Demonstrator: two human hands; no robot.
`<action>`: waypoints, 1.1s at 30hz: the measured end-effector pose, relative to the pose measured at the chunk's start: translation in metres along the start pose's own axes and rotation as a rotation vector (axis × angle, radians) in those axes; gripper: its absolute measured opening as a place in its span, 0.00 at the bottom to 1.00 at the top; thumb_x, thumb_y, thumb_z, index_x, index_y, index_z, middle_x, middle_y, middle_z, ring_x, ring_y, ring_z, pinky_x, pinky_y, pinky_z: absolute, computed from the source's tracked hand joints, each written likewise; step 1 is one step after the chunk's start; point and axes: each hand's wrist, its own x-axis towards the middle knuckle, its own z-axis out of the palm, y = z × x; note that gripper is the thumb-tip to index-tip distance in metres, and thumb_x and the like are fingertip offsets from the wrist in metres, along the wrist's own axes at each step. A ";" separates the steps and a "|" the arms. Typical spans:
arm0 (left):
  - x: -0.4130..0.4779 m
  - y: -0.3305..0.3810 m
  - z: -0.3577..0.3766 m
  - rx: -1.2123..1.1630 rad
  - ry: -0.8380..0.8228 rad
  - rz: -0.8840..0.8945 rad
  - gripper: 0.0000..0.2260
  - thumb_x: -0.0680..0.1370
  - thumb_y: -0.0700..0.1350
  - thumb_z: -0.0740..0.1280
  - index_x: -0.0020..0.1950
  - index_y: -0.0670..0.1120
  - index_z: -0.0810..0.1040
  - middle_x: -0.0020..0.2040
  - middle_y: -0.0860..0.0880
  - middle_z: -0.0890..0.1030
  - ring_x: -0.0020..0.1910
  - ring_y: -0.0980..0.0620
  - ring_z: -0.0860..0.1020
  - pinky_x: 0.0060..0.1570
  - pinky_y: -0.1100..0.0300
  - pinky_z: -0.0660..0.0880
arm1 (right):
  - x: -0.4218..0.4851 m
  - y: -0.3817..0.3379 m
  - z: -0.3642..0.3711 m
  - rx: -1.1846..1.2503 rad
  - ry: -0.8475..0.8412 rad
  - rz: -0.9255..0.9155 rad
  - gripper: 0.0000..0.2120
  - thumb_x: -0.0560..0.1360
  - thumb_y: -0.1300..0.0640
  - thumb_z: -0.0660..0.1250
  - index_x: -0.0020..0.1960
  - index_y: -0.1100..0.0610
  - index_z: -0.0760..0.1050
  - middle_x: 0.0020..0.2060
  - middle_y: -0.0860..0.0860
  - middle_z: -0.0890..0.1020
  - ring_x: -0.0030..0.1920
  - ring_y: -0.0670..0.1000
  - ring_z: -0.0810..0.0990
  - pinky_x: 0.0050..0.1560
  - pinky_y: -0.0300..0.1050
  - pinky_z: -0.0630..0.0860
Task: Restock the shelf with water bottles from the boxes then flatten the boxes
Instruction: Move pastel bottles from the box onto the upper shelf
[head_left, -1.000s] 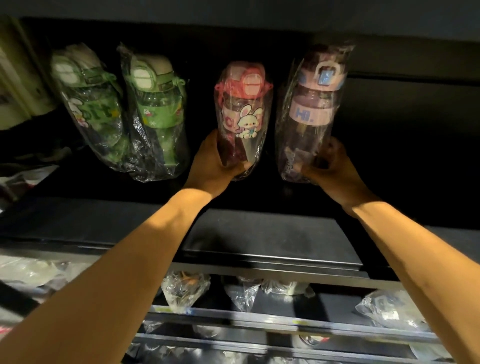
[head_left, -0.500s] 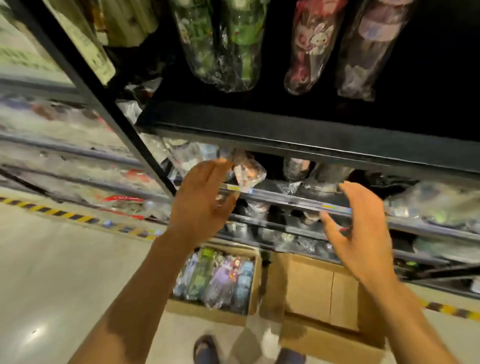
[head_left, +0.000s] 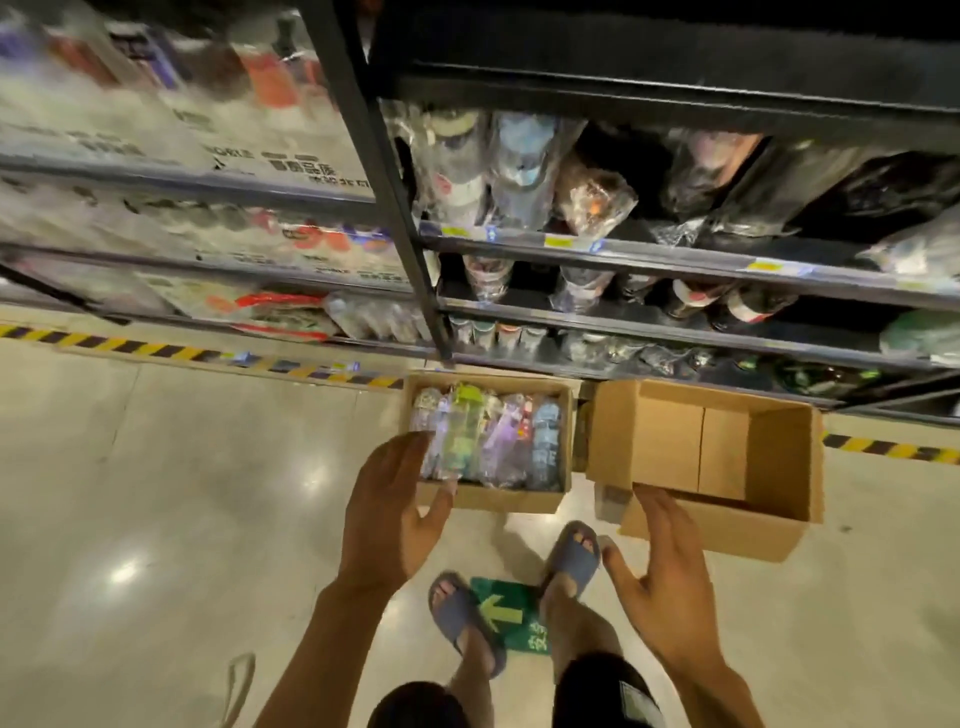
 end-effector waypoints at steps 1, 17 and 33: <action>-0.003 -0.010 0.008 -0.028 -0.024 -0.033 0.26 0.78 0.57 0.65 0.73 0.45 0.75 0.67 0.46 0.79 0.65 0.44 0.77 0.63 0.50 0.78 | 0.002 -0.008 0.015 0.008 -0.020 0.034 0.35 0.78 0.37 0.66 0.79 0.51 0.64 0.77 0.53 0.70 0.75 0.57 0.69 0.73 0.53 0.67; 0.107 -0.254 0.306 0.034 -0.343 -0.371 0.27 0.79 0.54 0.71 0.75 0.50 0.70 0.70 0.46 0.78 0.65 0.42 0.78 0.59 0.47 0.79 | 0.221 0.055 0.374 0.245 -0.296 0.290 0.35 0.78 0.39 0.69 0.78 0.57 0.66 0.73 0.57 0.74 0.72 0.59 0.73 0.65 0.44 0.68; 0.170 -0.341 0.506 -0.002 -0.417 -0.701 0.45 0.69 0.65 0.77 0.76 0.48 0.60 0.67 0.43 0.72 0.64 0.38 0.75 0.60 0.41 0.76 | 0.306 0.123 0.568 0.559 -0.241 0.654 0.43 0.61 0.40 0.83 0.67 0.58 0.71 0.57 0.54 0.80 0.53 0.55 0.80 0.47 0.47 0.78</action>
